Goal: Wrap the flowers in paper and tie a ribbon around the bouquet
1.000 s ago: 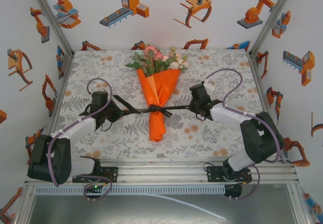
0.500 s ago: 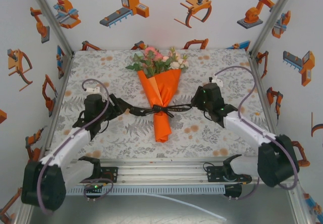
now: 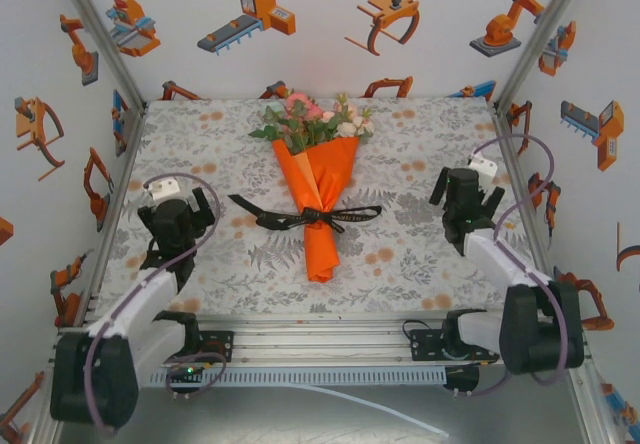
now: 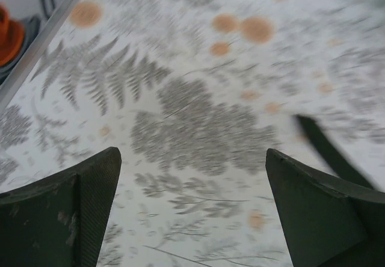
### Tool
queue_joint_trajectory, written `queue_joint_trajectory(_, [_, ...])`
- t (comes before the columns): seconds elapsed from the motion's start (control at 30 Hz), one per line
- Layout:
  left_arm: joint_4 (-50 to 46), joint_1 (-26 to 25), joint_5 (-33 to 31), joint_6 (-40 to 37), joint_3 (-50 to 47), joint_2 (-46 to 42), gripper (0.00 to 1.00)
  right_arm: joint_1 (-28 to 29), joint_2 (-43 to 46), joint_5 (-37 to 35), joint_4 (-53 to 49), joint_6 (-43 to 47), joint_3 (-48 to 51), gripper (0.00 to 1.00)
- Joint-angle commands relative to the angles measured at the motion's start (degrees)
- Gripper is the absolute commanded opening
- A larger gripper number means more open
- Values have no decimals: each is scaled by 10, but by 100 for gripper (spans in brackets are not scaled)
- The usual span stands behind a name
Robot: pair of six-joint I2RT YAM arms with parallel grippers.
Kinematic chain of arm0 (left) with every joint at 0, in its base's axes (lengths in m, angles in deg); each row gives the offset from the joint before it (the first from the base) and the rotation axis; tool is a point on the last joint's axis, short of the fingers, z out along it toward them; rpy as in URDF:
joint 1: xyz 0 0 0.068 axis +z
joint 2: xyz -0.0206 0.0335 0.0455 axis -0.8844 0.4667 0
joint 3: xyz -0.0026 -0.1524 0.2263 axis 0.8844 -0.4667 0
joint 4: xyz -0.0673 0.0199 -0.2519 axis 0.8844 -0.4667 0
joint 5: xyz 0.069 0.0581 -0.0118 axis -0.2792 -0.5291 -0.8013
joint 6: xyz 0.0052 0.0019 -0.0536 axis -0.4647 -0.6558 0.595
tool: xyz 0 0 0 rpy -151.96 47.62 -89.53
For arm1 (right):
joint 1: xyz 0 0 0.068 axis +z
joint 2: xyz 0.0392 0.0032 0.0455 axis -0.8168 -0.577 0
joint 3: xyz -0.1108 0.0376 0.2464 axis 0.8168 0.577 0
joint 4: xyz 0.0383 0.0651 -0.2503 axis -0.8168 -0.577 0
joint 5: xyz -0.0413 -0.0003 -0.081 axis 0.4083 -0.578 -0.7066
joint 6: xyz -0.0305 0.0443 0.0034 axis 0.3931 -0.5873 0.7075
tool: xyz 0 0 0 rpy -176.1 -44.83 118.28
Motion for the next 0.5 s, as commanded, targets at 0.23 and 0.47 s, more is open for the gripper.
queue_joint_trajectory(0.23, [266,97,204,-35,22,247,97,-54,-149,147,337,111,73,99])
queue_joint_trajectory(0.47, [332,74,178,-55,30,316,97,-65,-176,173,435,112,115,99])
